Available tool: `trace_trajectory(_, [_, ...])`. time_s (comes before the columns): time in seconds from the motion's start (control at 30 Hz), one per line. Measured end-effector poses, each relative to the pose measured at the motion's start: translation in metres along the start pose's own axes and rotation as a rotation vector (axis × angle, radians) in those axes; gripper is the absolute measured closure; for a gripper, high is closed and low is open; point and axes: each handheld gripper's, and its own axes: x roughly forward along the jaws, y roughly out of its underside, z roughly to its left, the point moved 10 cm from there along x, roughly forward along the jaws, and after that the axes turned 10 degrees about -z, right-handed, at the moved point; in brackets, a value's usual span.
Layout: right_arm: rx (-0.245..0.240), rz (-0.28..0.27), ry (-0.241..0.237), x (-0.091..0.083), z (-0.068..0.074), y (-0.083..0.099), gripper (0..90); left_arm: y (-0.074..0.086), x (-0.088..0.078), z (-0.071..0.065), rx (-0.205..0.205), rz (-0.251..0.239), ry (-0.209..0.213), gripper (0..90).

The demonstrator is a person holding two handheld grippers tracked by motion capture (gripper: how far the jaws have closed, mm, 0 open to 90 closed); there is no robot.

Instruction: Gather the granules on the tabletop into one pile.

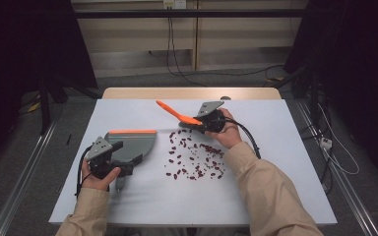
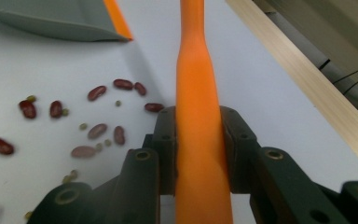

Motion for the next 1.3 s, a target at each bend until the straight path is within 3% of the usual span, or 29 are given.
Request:
trace_trajectory(0.3, [-0.043,0.012,-0.071,-0.014,0.021,0.003,71.3,0.001,0.000,0.000,0.005,0.006,0.000,7.0])
trace_trajectory(0.63, [-0.051,0.010,-0.134,-0.032,0.043,0.005,71.4,0.002,0.000,0.001,0.007,0.008,-0.003,7.0])
trace_trajectory(1.1, [-0.053,-0.006,-0.176,-0.049,0.065,0.007,71.3,0.002,0.001,0.000,0.014,0.013,-0.001,7.0])
trace_trajectory(1.3, [-0.049,-0.050,-0.141,-0.052,0.062,-0.003,71.6,0.002,0.002,-0.001,0.015,0.013,0.000,7.0])
